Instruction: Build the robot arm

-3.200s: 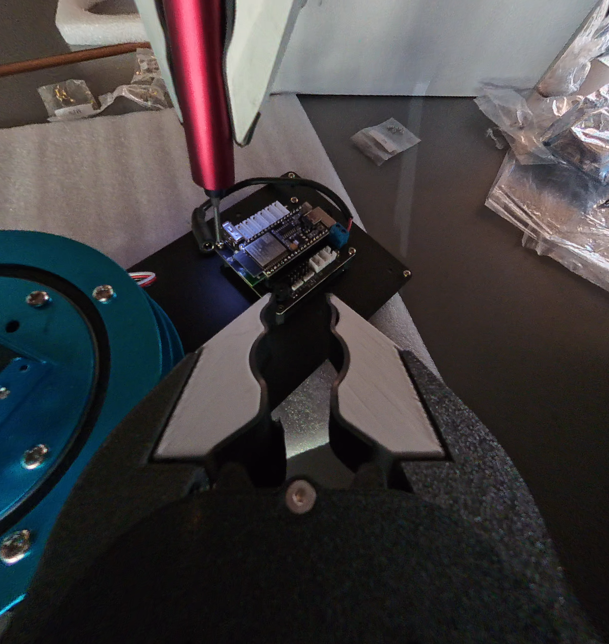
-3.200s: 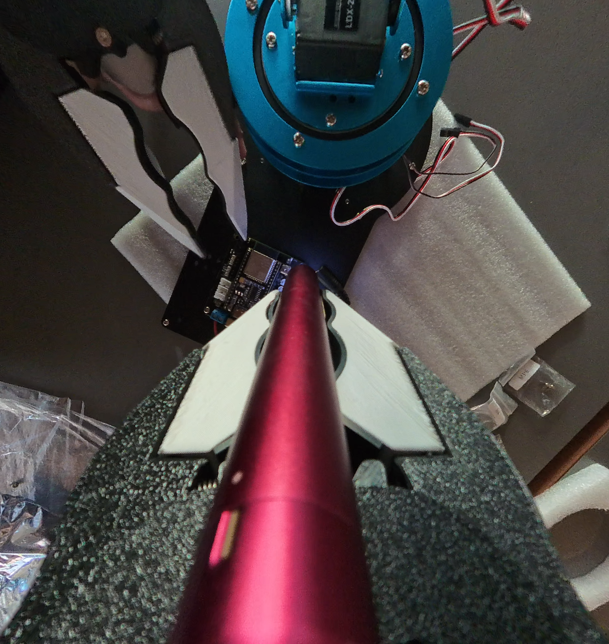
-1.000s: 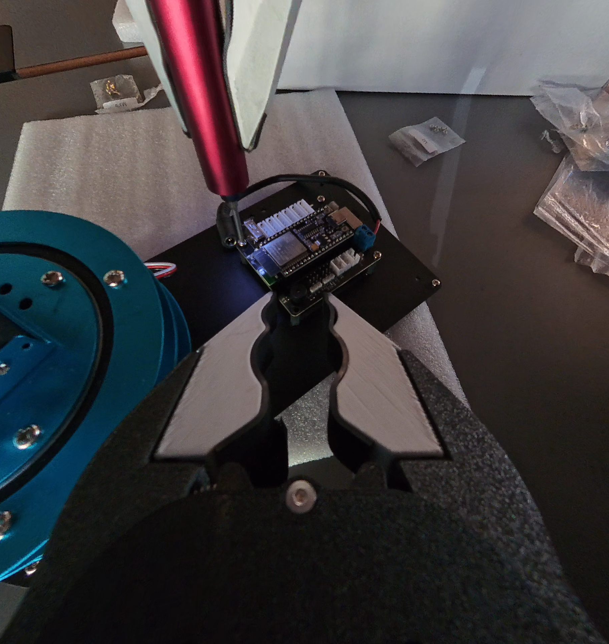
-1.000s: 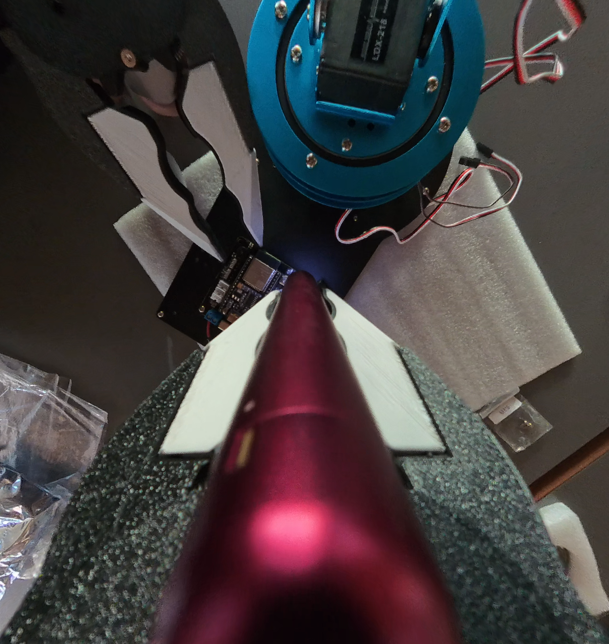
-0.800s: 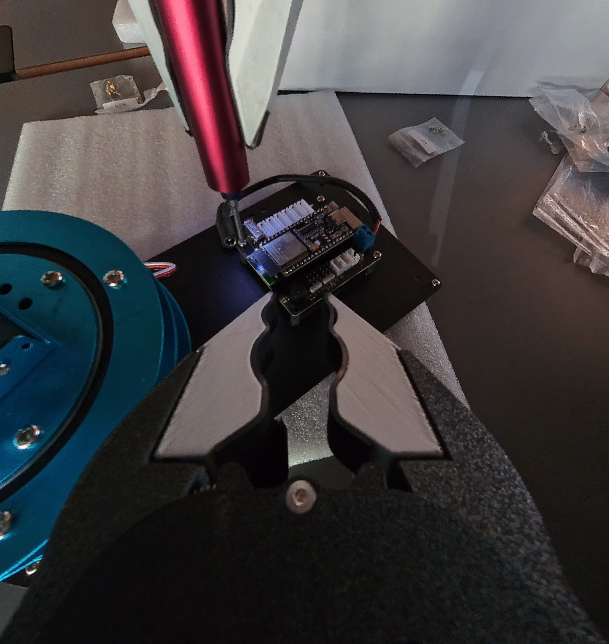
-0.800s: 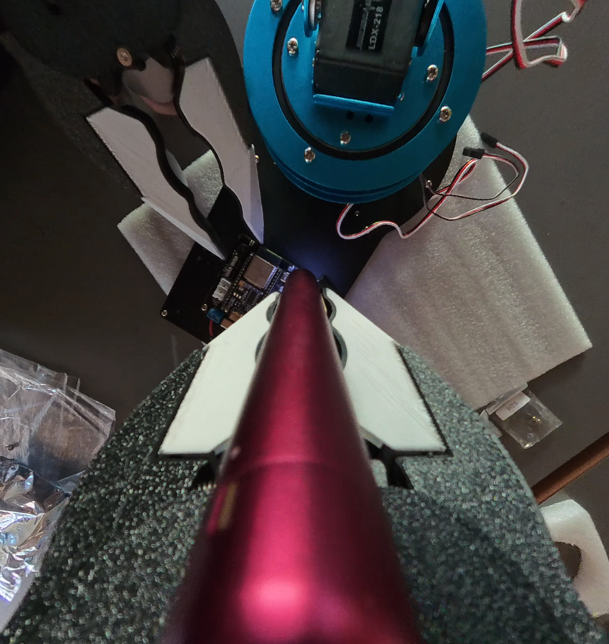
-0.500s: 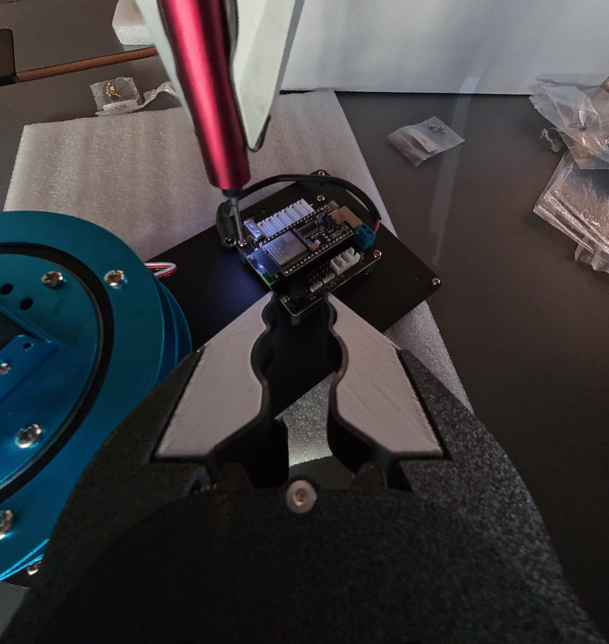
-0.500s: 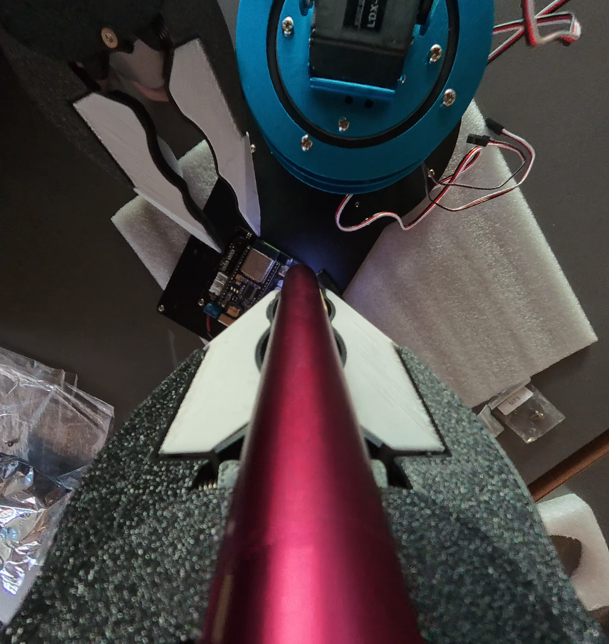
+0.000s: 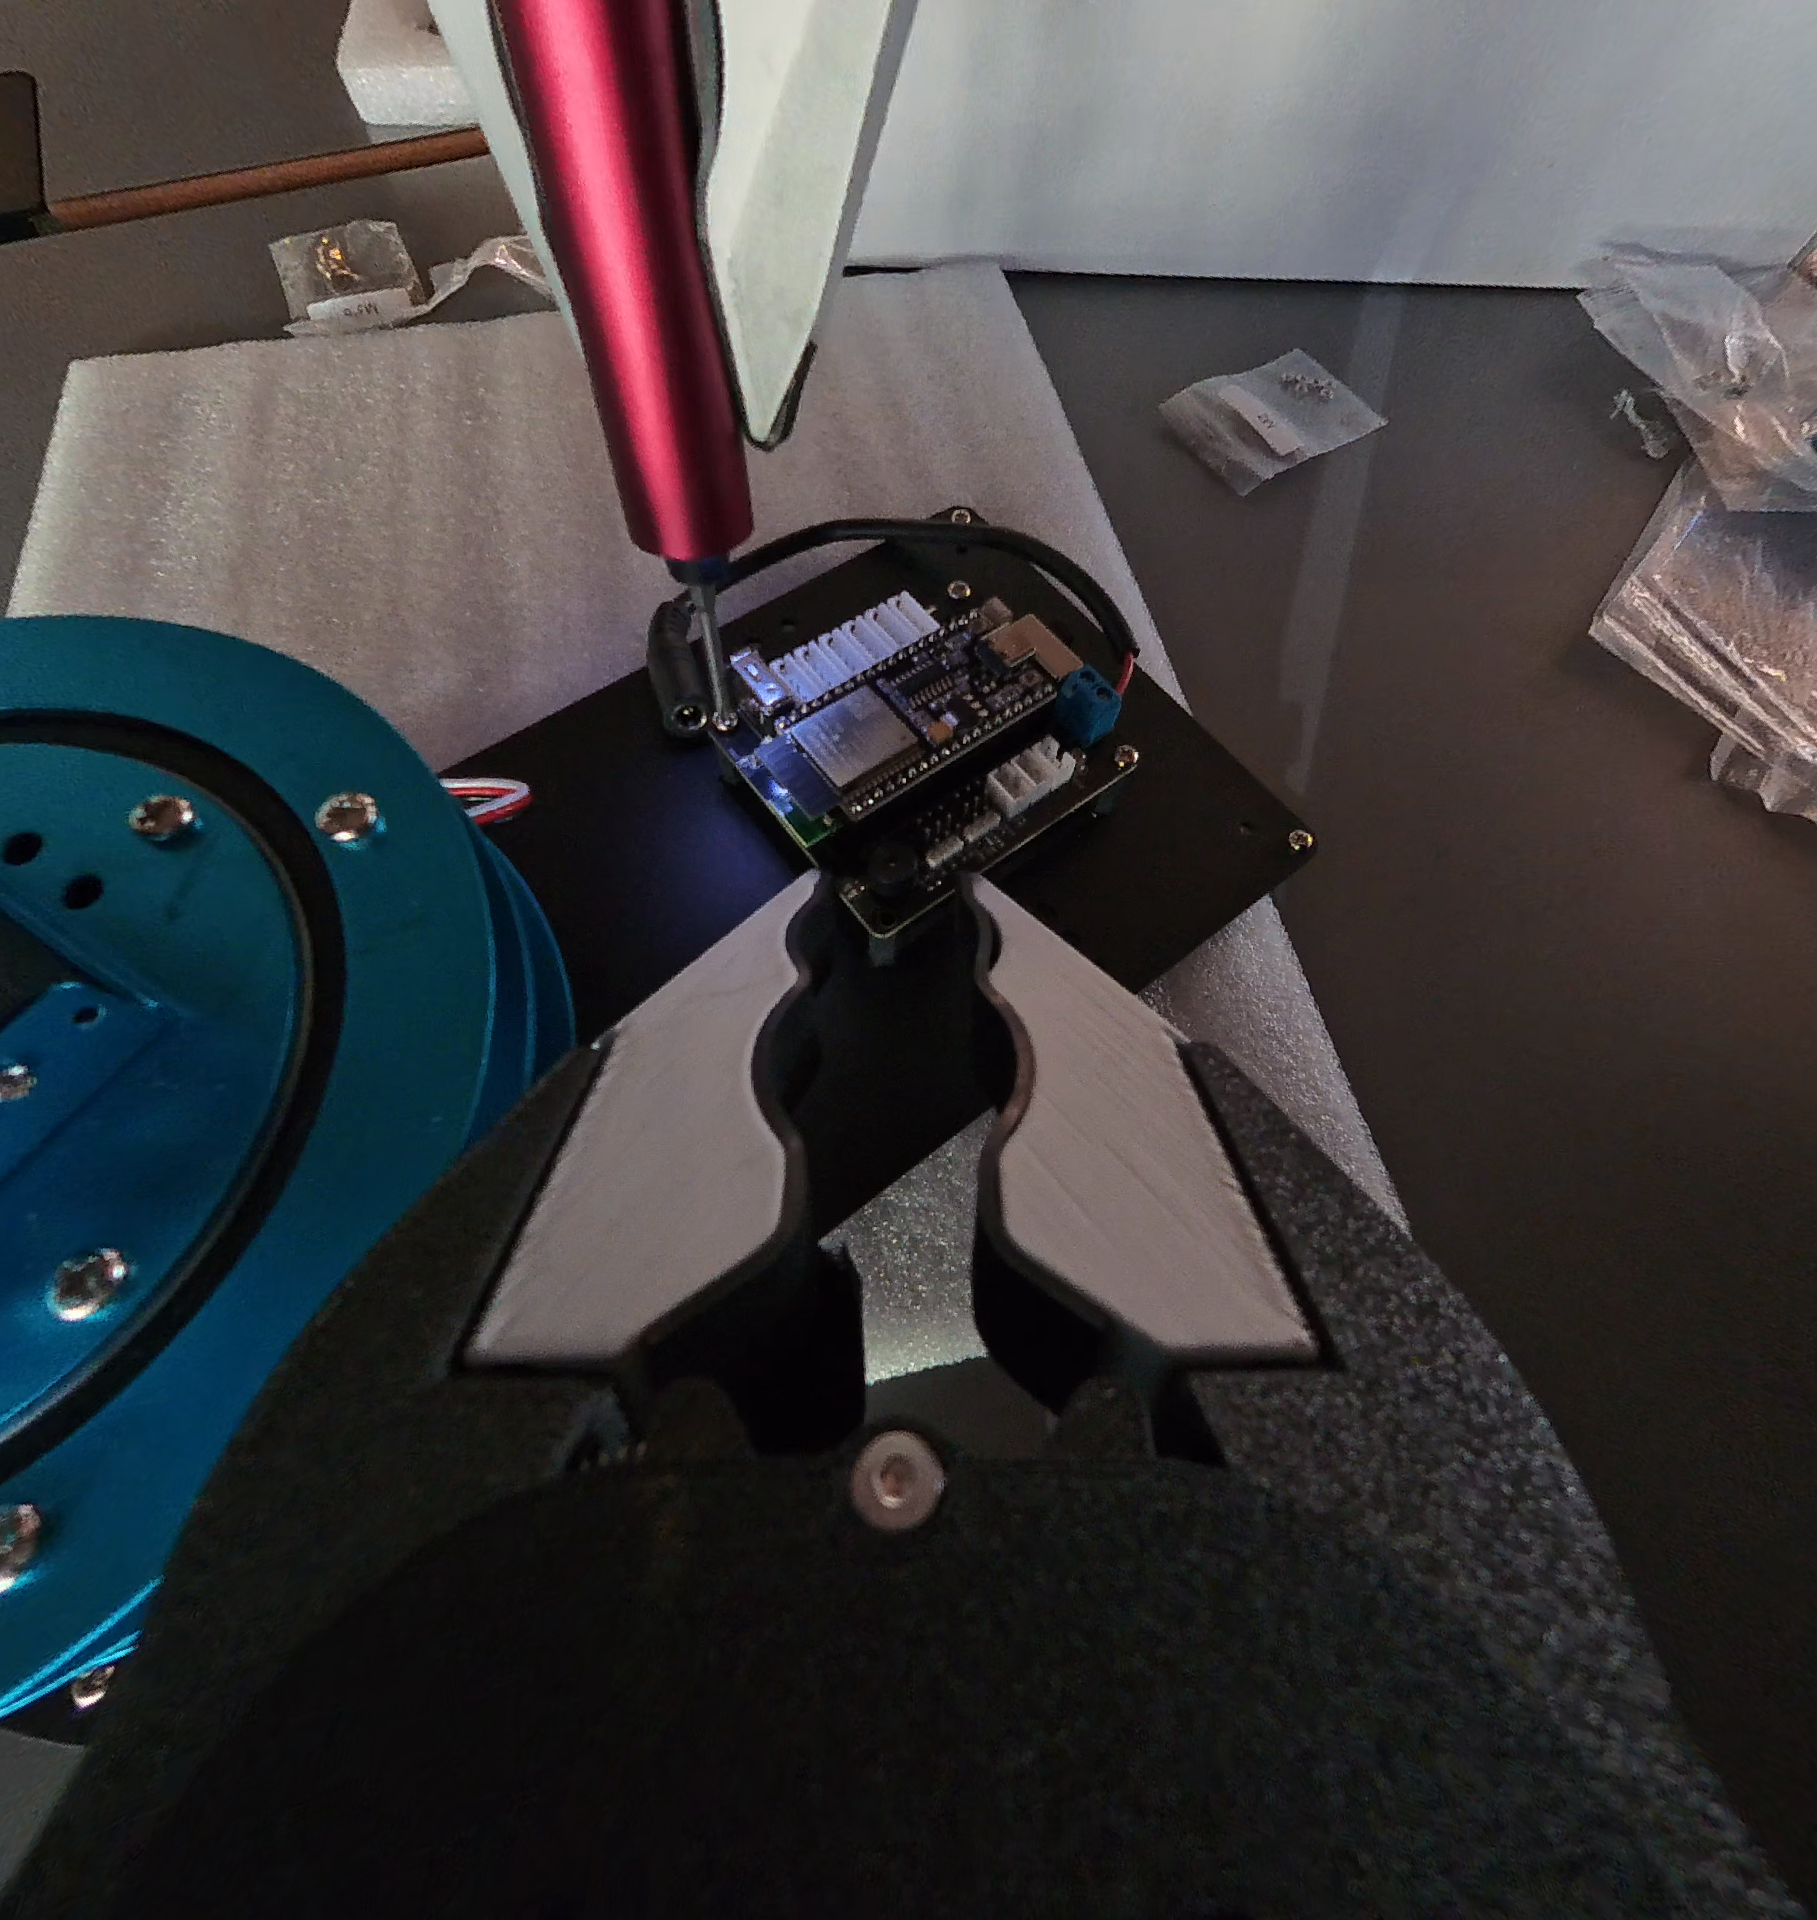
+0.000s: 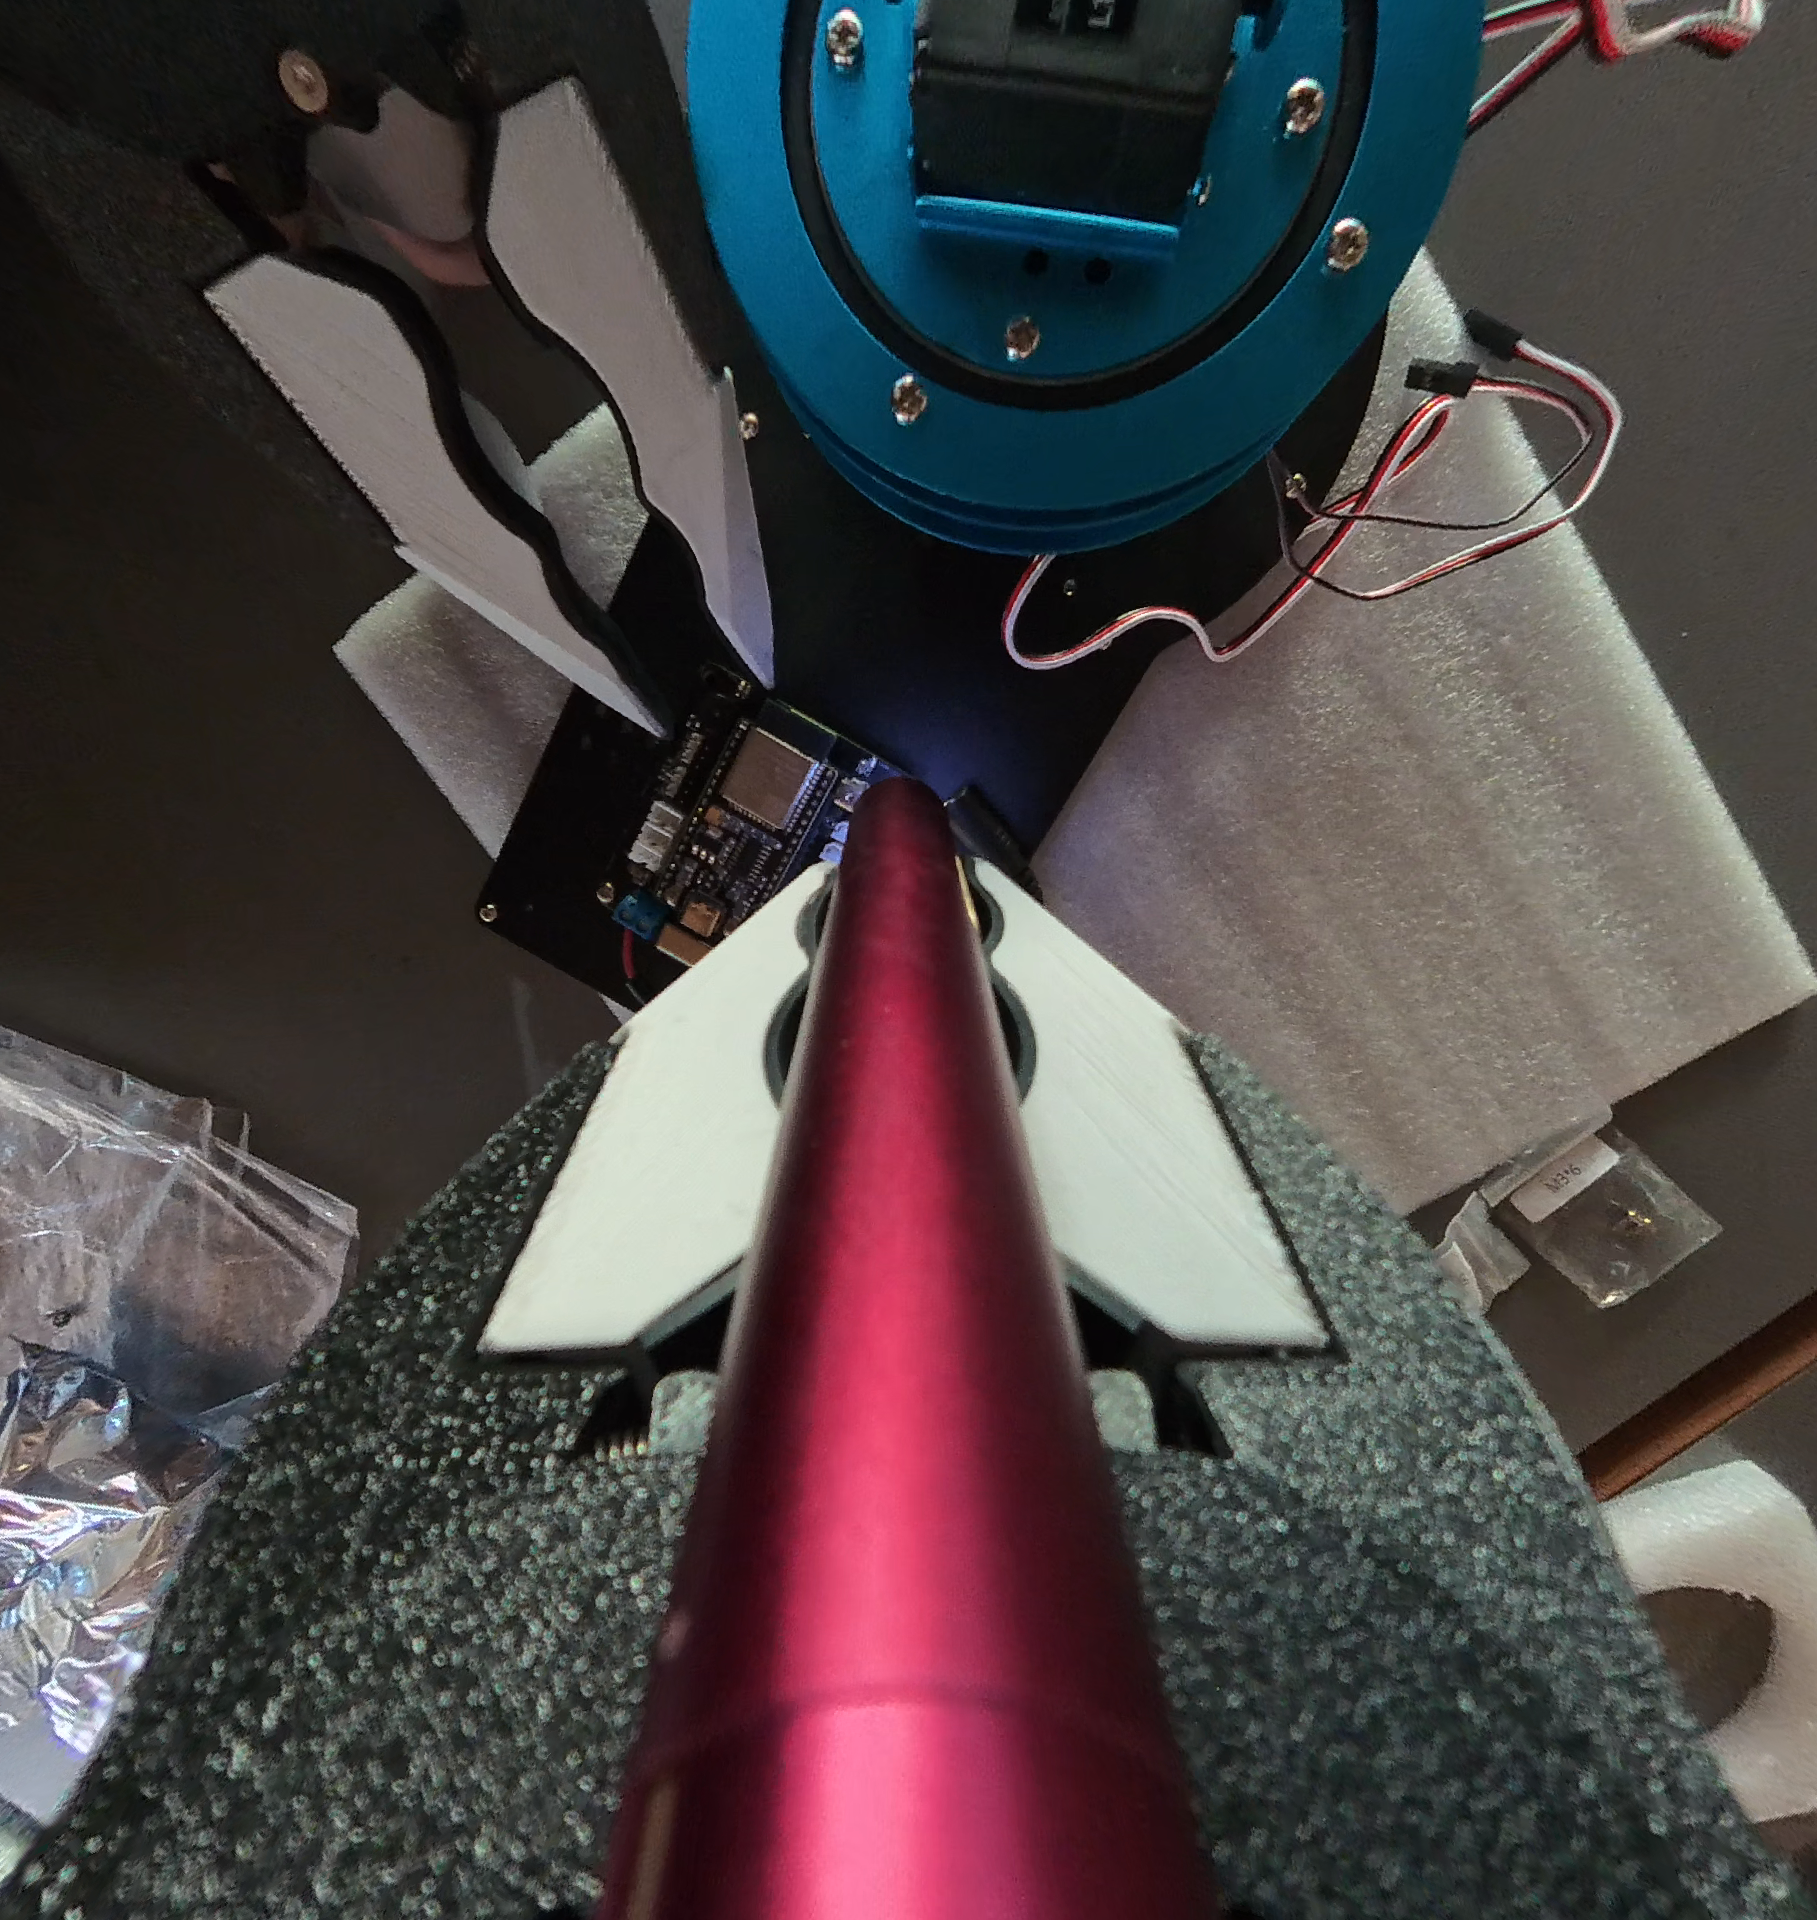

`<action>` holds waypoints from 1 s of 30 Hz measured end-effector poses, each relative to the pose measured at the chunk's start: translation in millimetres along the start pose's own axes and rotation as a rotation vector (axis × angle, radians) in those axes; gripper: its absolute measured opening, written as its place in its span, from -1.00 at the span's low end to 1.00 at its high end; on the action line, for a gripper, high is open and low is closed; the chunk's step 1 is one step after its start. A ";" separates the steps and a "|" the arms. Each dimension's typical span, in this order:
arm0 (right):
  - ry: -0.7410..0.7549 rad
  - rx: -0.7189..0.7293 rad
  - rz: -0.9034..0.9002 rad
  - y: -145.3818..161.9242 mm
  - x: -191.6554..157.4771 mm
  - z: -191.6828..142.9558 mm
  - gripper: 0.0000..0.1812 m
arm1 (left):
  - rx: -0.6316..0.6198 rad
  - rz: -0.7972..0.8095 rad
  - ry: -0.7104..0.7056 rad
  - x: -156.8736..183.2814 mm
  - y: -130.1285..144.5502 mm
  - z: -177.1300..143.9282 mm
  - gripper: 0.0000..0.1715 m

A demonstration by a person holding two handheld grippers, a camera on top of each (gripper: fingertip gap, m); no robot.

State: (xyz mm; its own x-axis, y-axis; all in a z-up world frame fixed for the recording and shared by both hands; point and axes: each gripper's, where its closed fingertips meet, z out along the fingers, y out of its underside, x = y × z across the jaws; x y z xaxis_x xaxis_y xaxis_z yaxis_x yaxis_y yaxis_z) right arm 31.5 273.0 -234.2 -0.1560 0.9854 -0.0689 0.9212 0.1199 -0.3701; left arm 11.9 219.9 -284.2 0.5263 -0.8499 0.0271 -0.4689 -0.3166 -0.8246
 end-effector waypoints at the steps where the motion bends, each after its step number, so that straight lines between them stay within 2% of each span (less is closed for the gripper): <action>1: 0.004 -0.004 -0.009 -0.3 0.1 0.0 -0.74 | 0.000 -0.001 0.000 0.1 0.0 -0.1 -0.74; 7: 0.082 -0.056 -0.092 -2.7 -4.0 0.5 -0.76 | 0.000 0.002 -0.004 0.0 -0.1 0.3 -0.74; 11: 0.091 -0.063 -0.038 -3.9 -3.8 0.6 -0.76 | -0.001 0.022 -0.010 0.1 0.1 0.5 -0.75; 16: 0.065 0.061 0.153 -12.6 -0.4 1.2 -0.75 | 0.006 0.034 -0.022 0.2 0.1 -0.6 -0.75; 19: 0.091 0.074 0.174 -11.6 -1.6 -0.9 -0.76 | 0.003 0.045 -0.020 -0.5 1.4 -1.2 -0.78; 23: 0.067 0.186 0.300 -30.5 -6.4 -14.0 -0.77 | 0.005 0.030 -0.001 -0.6 1.5 -1.4 -0.79; 25: 0.135 0.185 0.285 -31.4 -8.3 -24.9 -0.77 | 0.005 0.034 -0.008 -0.7 1.8 -1.8 -0.79; 28: 0.210 0.302 0.317 -42.7 -23.5 -47.1 -0.77 | 0.001 0.032 -0.030 -0.2 3.7 -4.2 -0.78; 30: 0.311 0.359 0.341 -39.9 -33.5 -57.8 -0.78 | 0.027 0.013 -0.012 5.9 2.1 -13.7 -0.70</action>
State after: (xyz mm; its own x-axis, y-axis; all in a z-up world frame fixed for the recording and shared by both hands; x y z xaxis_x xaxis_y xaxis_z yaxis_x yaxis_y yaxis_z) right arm 20.6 242.2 -163.6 0.2902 0.9568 0.0155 0.7139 -0.2056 -0.6693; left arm 4.3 208.5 -278.1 0.5286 -0.8488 0.0094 -0.4568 -0.2937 -0.8397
